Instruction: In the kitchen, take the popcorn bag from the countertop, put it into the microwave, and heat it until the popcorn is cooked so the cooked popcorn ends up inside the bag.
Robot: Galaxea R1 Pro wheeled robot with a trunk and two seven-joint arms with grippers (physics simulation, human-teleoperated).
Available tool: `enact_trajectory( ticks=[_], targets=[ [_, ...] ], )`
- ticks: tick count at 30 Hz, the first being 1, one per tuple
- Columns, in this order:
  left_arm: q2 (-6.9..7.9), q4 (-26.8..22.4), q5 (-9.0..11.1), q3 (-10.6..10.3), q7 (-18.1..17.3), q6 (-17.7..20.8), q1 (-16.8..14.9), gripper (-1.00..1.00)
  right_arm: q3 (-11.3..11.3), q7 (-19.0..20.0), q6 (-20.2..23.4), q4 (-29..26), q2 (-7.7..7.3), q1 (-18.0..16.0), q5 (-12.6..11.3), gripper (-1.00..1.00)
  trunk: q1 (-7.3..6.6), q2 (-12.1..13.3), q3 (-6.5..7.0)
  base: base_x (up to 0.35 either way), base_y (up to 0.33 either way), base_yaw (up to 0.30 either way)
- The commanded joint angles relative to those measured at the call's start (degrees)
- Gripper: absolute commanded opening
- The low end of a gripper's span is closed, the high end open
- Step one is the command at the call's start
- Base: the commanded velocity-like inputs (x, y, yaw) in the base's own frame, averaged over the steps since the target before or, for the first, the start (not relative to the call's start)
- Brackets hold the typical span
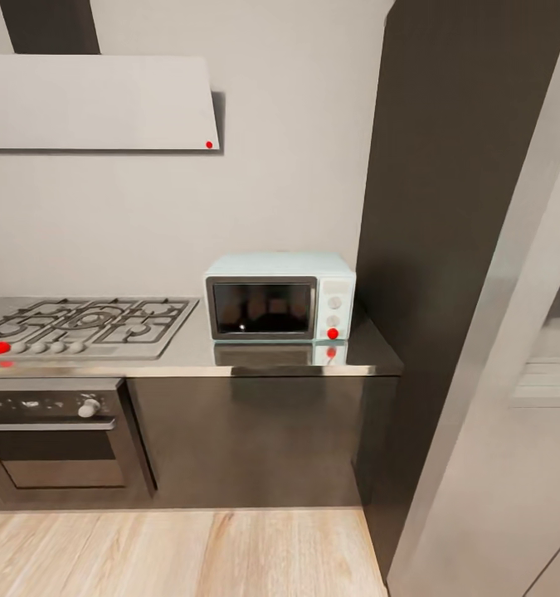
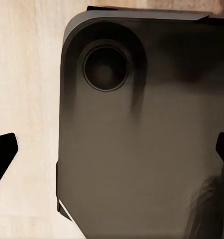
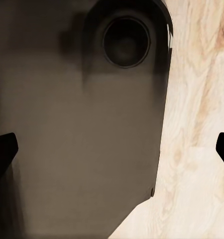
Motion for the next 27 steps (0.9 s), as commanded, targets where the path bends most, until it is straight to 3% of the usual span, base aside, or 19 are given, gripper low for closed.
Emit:
enact_trajectory(
  ticks=[1, 24, 27],
  targets=[
    [-0.01, 0.0, 0.52, 0.01, 0.0, -0.12, -0.01, 1.0, 0.09, -0.01, -0.02, -0.02, 0.0, -0.01, 0.06, 1.0, 0.0, -0.03, -0.05, 0.0, 0.146, 0.0],
    [-0.04, 0.0, 0.52, -0.08, -0.01, -0.12, -0.01, 1.0, 0.09, -0.01, -0.1, -0.02, 0.0, -0.01, 0.12, 1.0, 0.0, -0.03, -0.05, 0.0, 0.023, 0.063],
    [-0.04, 0.0, 0.46, -0.16, -0.07, -0.05, -0.01, 1.0, 0.09, -0.01, -0.1, -0.02, 0.0, -0.01, 0.14, 1.0, 0.0, -0.03, -0.05, 0.223, 0.0, 0.0]
  ],
)
